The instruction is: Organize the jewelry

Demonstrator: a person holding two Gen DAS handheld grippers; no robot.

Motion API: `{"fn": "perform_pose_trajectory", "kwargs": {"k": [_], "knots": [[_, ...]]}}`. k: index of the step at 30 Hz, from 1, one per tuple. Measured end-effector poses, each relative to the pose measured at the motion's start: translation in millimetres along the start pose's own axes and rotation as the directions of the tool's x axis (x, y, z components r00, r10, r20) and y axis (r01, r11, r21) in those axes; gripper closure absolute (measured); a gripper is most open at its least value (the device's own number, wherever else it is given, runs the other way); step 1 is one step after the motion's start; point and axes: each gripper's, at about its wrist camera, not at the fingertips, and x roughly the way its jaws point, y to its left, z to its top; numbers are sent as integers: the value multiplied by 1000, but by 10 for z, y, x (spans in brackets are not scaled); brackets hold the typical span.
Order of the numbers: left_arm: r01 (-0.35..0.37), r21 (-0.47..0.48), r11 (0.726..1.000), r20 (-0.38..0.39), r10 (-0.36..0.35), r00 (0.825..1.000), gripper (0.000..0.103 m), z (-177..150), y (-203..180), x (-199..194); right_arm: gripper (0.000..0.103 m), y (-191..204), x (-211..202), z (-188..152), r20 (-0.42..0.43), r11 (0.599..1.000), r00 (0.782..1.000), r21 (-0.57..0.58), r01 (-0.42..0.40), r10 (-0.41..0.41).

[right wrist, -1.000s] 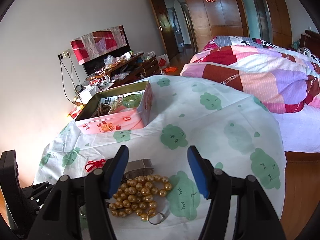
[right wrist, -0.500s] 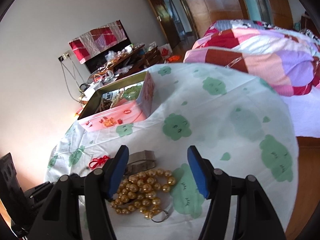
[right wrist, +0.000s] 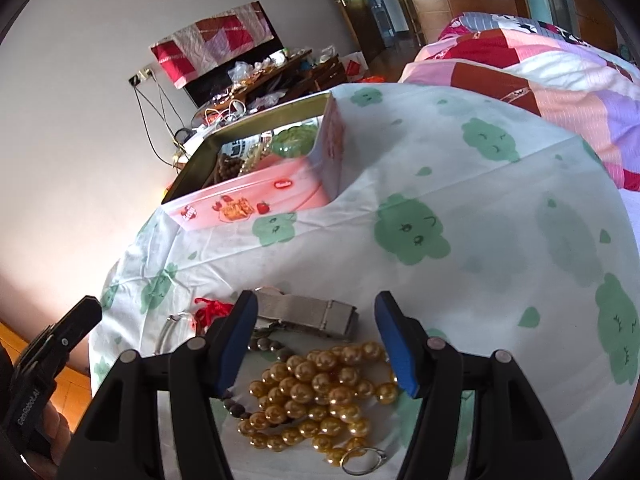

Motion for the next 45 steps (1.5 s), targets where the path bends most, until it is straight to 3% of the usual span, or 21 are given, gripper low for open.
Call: {"fn": "perform_pose_trajectory", "kwargs": {"k": [9,10,12,13,14,16,17,18,19,20,22,30,37,45], "knots": [[-45,-35,998,-192,38,981,95,-192,123,340,37,123,155,19,-62,997,998,-73,10,-15],[-51,-33,998,-182,45,982,91,-198,112,334,37,144,163,17,-65,996,998,-85,17,-22],[-57,-37,998,-193,49,980,68,-202,101,345,43,164,169,9,-69,995,997,-101,25,-32],[-53,-45,998,-200,43,979,48,-209,103,355,52,173,172,1,-72,993,997,-111,32,-40],[-53,-58,997,-201,40,979,40,-219,112,361,55,177,175,-6,-75,993,996,-116,35,-43],[-56,-71,996,-186,42,982,40,-244,120,353,70,163,161,-7,-74,993,997,-114,29,-38],[-63,-70,996,-185,49,982,41,-237,120,352,80,154,156,-9,-72,993,997,-112,34,-43],[-73,-72,995,-181,59,982,41,-240,121,349,80,148,157,-9,-74,993,996,-110,34,-42],[-90,-70,993,-176,76,981,53,-245,119,346,80,142,151,-11,-73,994,997,-107,28,-36],[-104,-58,993,-174,93,980,79,-245,118,352,80,139,128,-11,-62,994,997,-107,27,-33],[-121,-47,992,-181,110,977,95,-238,148,376,80,153,81,-3,-40,994,999,-108,22,-26],[-86,-88,992,-161,71,984,100,-222,201,354,80,192,-128,78,43,997,999,-74,-29,32],[-61,-75,995,-60,56,997,100,-101,151,155,80,194,-321,190,121,997,990,-39,-63,68],[-43,-68,997,25,45,999,103,81,119,2,80,169,-364,332,146,995,984,-21,-96,98]]}}
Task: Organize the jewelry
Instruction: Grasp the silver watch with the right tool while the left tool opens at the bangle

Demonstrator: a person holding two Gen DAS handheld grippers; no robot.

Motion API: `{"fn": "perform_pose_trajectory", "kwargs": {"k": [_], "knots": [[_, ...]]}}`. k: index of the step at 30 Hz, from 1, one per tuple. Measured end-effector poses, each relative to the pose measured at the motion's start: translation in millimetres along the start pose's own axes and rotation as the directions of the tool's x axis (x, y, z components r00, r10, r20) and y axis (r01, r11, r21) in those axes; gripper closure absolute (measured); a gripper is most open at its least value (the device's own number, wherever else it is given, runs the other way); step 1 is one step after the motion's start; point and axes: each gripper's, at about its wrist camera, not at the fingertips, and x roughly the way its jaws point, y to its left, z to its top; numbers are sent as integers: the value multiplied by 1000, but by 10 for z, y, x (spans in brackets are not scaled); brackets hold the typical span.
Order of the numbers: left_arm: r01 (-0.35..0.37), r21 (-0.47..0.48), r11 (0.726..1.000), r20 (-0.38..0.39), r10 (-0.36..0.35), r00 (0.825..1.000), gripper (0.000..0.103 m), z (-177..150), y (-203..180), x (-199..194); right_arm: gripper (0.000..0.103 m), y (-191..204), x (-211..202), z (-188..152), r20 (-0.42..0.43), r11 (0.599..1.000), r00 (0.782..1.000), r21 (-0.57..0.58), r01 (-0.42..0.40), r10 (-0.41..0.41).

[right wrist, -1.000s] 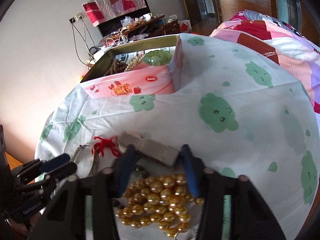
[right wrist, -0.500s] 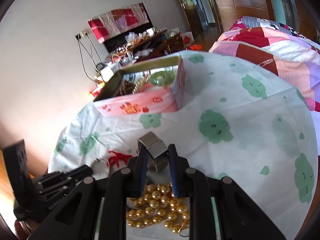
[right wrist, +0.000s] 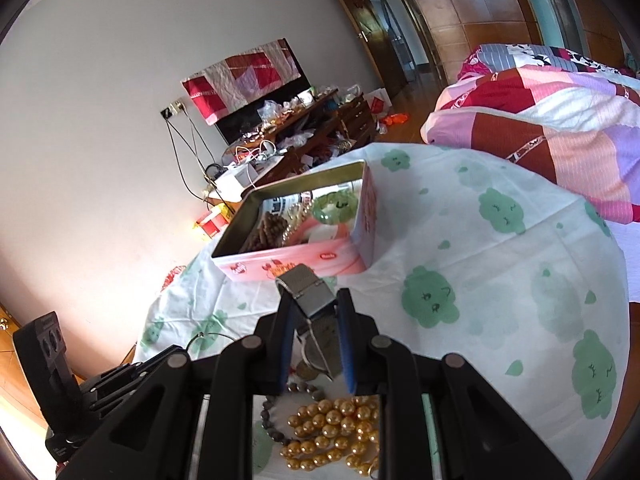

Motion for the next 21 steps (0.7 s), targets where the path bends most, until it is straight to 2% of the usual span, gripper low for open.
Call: {"fn": "perform_pose_trajectory", "kwargs": {"k": [5,10,12,13,14,16,18,21], "knots": [[-31,43,999,31,29,999,103,135,-44,-8,80,-6,-28,71,23,1000,1000,12,-3,3],[-13,31,999,-64,15,998,103,103,116,135,80,21,-9,70,23,1000,1000,-7,11,-11],[-7,26,1000,-100,9,995,96,52,145,178,80,35,23,50,16,1000,1000,-23,19,-19],[-3,33,999,-125,7,992,79,25,144,209,80,43,33,30,12,999,1000,-28,21,-21],[2,38,999,-137,3,991,55,-4,129,217,80,47,42,18,7,999,1000,-30,21,-21],[20,51,998,-121,-14,993,36,-58,80,200,80,44,70,-2,-4,1000,1000,-26,13,-13],[18,68,998,-100,-11,995,34,-94,19,208,80,32,91,-14,-12,1000,1000,-20,8,-8],[1,97,995,-145,13,989,34,-120,-37,371,80,10,88,-25,-16,1000,1000,-17,6,-7]]}}
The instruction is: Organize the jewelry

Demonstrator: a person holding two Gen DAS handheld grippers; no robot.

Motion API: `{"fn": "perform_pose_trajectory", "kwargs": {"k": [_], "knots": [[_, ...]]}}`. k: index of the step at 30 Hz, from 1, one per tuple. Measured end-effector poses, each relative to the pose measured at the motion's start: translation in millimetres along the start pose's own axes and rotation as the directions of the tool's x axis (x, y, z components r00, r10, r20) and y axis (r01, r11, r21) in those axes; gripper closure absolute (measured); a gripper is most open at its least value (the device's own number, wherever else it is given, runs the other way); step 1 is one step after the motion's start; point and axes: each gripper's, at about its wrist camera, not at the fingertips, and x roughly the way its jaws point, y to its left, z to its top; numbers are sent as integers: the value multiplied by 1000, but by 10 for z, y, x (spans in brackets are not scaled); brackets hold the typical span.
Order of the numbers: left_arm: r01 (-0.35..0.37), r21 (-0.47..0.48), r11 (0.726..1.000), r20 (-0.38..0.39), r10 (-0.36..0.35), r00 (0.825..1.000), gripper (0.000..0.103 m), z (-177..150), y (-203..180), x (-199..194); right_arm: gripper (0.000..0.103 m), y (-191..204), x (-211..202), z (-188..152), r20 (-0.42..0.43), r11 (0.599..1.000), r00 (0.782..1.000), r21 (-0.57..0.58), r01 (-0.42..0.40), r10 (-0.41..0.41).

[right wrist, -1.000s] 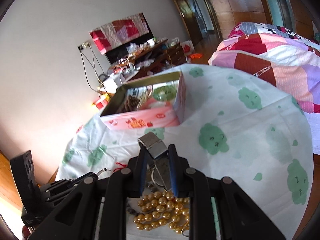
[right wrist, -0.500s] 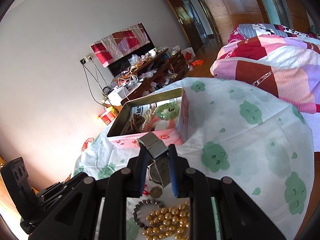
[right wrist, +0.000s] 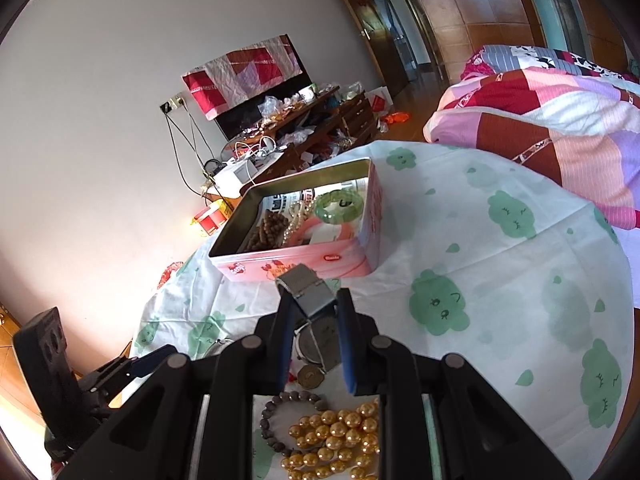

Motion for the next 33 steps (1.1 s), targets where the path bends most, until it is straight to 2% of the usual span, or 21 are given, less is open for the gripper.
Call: {"fn": "perform_pose_trajectory", "kwargs": {"k": [3,6,7,8,9,10,11,15,20,27,28,29,30,31,32,33], "knots": [[-38,21,999,-69,39,997,34,-4,-47,174,80,-4,-10,-5,4,1000,1000,5,2,-2],[-55,42,998,-88,58,994,35,12,-85,206,80,-8,-40,0,11,1000,1000,7,4,-4],[-73,39,997,-94,76,993,46,9,-77,218,80,-10,-60,7,16,1000,1000,7,5,-5],[-77,29,997,-99,80,992,69,7,-55,218,80,-11,-70,12,19,1000,1000,8,4,-4],[-74,19,997,-98,76,992,74,5,-33,214,80,-13,-79,14,21,1000,1000,9,3,-3],[-70,3,998,-95,70,993,89,3,3,203,80,-13,-93,21,25,1000,1000,11,0,-1],[-66,-14,998,-95,65,993,97,2,45,201,80,-14,-100,23,28,1000,1000,12,0,-1],[-38,-84,996,-70,32,997,99,-3,154,153,80,-23,-106,37,33,1000,999,21,0,-1],[-50,-45,998,12,50,999,103,16,90,6,80,-30,-104,46,35,1000,999,26,2,-3],[-38,-12,999,33,39,999,101,62,82,-94,80,-17,-60,28,21,1000,1000,26,1,-1],[-46,-15,999,15,46,999,96,75,106,-102,80,-15,-56,32,18,1000,1000,23,1,-1],[-49,-19,999,6,49,999,78,78,144,-104,80,-15,-54,33,17,1000,1000,22,3,-3],[-56,-24,998,1,56,998,65,73,175,-98,80,-17,-58,28,17,1000,1000,23,3,-4],[-76,-35,997,8,76,997,45,64,222,-100,80,-21,-59,29,18,1000,1000,25,3,-4],[-90,-45,995,18,90,996,40,55,250,-108,80,-30,-59,33,17,1000,1000,29,1,-1],[-98,-59,993,26,99,995,40,55,284,-117,80,-35,-56,34,16,999,1000,32,0,0]]}}
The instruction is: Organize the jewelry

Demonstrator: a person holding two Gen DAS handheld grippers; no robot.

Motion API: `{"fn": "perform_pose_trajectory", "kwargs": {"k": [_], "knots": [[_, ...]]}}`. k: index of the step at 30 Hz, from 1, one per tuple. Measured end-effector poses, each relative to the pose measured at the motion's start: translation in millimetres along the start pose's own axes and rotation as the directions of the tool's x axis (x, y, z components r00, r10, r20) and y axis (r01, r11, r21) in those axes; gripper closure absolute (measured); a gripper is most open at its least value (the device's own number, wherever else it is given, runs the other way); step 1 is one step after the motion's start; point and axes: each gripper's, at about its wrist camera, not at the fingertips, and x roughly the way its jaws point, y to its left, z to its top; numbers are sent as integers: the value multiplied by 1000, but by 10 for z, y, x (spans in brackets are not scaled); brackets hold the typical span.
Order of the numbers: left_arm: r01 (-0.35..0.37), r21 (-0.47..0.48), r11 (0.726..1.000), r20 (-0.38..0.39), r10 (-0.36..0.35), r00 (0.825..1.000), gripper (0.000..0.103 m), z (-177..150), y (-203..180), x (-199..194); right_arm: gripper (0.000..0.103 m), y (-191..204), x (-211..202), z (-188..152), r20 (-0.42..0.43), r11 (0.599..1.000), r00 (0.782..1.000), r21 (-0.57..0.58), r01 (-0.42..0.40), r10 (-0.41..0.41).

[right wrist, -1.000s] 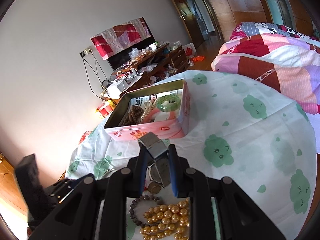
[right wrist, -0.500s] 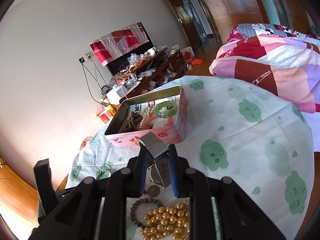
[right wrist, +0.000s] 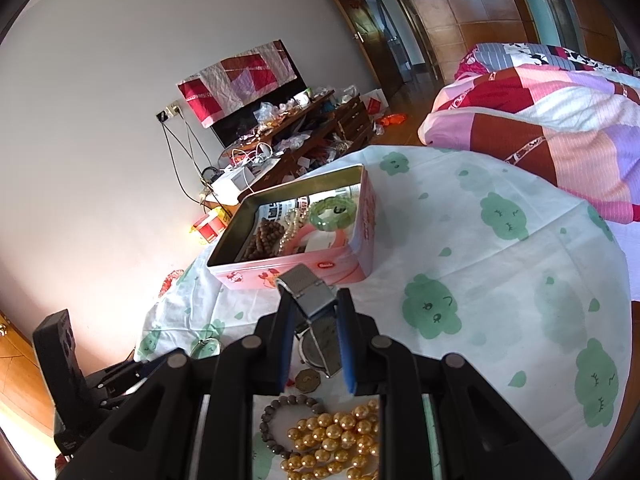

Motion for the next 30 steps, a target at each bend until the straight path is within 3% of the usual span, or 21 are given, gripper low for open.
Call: {"fn": "perform_pose_trajectory", "kwargs": {"k": [4,8,10,12,15,17,24,30], "knots": [[-5,-33,999,-55,4,998,36,19,51,131,80,-13,12,-6,-4,1000,1000,4,1,-1],[-26,23,999,-136,29,990,33,-40,-44,345,80,-14,12,-8,-7,1000,1000,10,-4,5],[-40,82,996,-145,52,988,31,-36,-133,379,80,-14,8,-6,-5,1000,1000,9,-3,3],[-41,80,996,-148,53,988,30,-17,-127,400,80,-14,13,-4,-7,1000,1000,10,-3,3],[-51,76,996,-145,61,988,31,-17,-113,405,80,-13,9,-5,-5,1000,1000,10,-5,5],[-55,72,996,-135,64,989,39,-25,-95,387,80,-17,3,-6,-4,1000,1000,10,-7,7],[-34,60,998,-123,41,992,39,-42,-80,339,80,-26,-14,-17,7,1000,1000,21,-5,5],[8,27,1000,-45,-7,999,39,-18,-93,159,80,-46,-37,-12,16,1000,1000,29,-1,1]]}}
